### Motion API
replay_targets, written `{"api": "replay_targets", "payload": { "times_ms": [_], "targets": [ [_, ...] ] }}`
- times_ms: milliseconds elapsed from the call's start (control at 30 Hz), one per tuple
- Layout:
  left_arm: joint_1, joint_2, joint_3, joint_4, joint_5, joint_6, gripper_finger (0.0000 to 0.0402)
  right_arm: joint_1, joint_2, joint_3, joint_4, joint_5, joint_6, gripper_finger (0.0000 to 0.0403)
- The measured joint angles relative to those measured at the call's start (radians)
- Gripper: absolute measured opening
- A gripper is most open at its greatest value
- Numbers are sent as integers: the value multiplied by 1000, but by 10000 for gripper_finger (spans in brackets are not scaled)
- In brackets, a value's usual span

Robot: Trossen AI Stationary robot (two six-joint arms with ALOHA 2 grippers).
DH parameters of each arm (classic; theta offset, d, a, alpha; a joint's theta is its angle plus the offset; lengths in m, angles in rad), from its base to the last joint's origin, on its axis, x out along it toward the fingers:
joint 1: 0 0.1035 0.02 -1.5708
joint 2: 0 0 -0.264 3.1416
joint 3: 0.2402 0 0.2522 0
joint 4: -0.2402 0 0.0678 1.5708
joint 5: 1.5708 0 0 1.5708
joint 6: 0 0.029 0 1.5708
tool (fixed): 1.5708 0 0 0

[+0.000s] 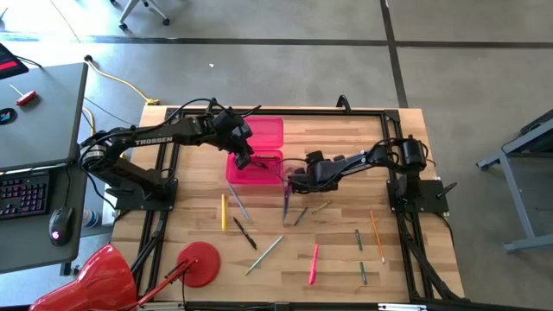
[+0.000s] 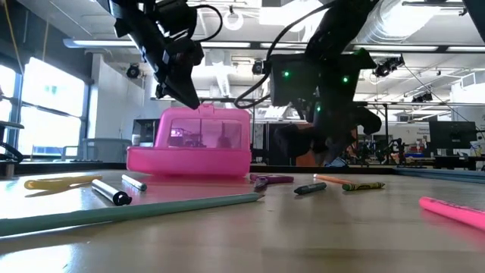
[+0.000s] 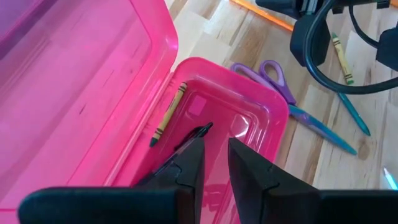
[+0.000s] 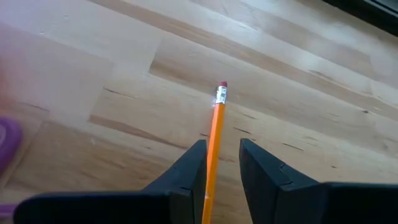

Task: Pick & place school supplies into a supply box
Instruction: Put the top yellow pencil into the pink supply box

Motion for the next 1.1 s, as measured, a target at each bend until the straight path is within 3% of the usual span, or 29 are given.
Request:
{"api": "replay_targets", "payload": {
  "times_ms": [567,1100],
  "targets": [
    [0,0,0,0,0,0,101,1,10,1,17,3,3,74],
    [0,0,0,0,1,-8,101,-8,164,4,107,65,27,74]
  ]
}}
